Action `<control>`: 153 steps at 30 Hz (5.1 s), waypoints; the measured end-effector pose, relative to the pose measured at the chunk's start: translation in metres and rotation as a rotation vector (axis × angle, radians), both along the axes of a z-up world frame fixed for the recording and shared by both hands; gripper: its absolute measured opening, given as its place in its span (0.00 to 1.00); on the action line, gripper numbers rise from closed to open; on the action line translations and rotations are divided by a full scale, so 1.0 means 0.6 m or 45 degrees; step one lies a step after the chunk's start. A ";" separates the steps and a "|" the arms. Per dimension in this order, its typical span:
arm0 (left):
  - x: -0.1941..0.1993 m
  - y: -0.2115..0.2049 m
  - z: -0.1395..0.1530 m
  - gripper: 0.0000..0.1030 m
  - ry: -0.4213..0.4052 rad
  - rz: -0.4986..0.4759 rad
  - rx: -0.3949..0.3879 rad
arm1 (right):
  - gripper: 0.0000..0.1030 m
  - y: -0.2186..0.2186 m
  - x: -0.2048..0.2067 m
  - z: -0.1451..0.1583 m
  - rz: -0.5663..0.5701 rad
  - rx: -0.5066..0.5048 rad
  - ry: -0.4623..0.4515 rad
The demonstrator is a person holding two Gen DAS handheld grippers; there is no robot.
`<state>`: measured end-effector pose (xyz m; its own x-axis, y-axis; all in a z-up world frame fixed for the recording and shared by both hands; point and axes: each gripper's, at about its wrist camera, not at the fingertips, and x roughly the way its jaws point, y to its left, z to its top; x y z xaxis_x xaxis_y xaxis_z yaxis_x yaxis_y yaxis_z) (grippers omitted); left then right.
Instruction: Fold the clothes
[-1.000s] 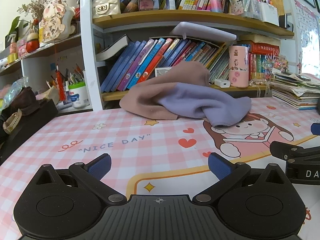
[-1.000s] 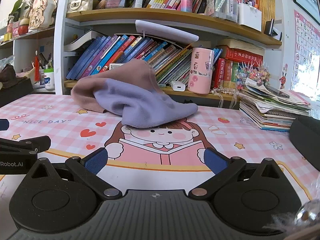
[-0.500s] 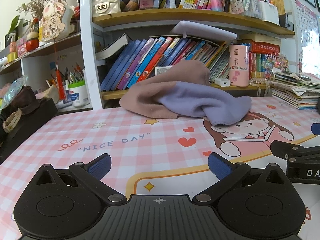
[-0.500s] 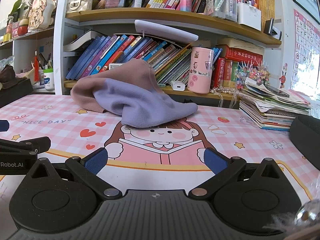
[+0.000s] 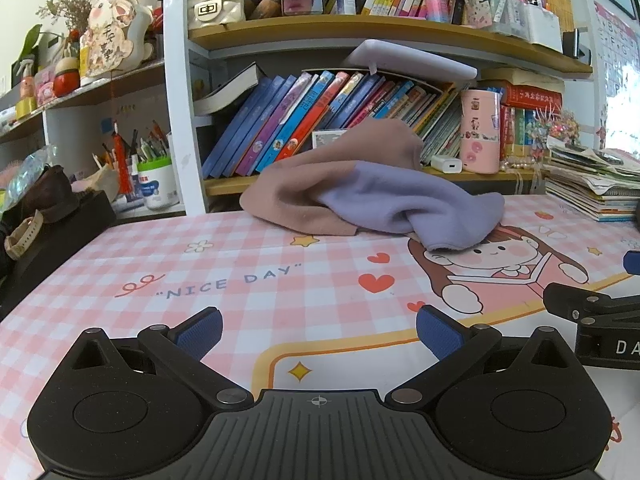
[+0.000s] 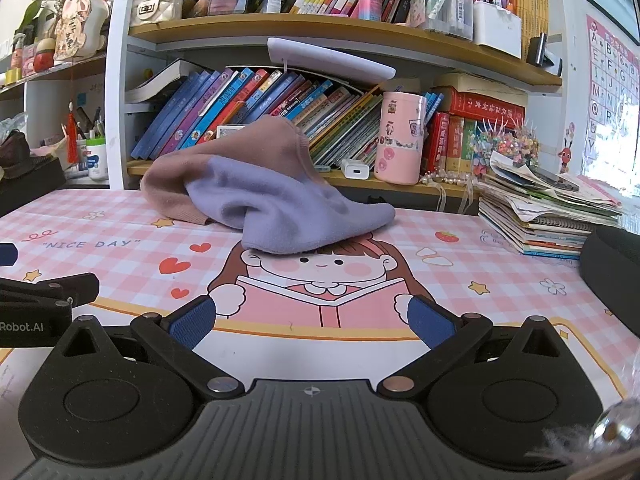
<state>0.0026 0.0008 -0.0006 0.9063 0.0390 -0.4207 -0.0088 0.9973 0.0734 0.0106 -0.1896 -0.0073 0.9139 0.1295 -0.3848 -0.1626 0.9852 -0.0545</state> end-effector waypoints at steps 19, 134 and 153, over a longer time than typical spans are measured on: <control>0.001 0.002 0.001 1.00 0.004 -0.005 -0.002 | 1.00 -0.003 0.002 -0.001 0.001 0.006 0.007; -0.002 -0.001 0.000 1.00 -0.015 -0.007 -0.002 | 1.00 -0.006 -0.003 -0.001 0.005 0.019 -0.015; -0.005 -0.003 0.000 1.00 -0.023 -0.044 0.008 | 0.98 -0.007 -0.012 0.002 0.025 0.027 -0.056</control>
<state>-0.0002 -0.0007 -0.0009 0.9148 0.0101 -0.4038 0.0241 0.9965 0.0797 0.0036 -0.1935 -0.0062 0.9269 0.1555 -0.3416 -0.1800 0.9828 -0.0411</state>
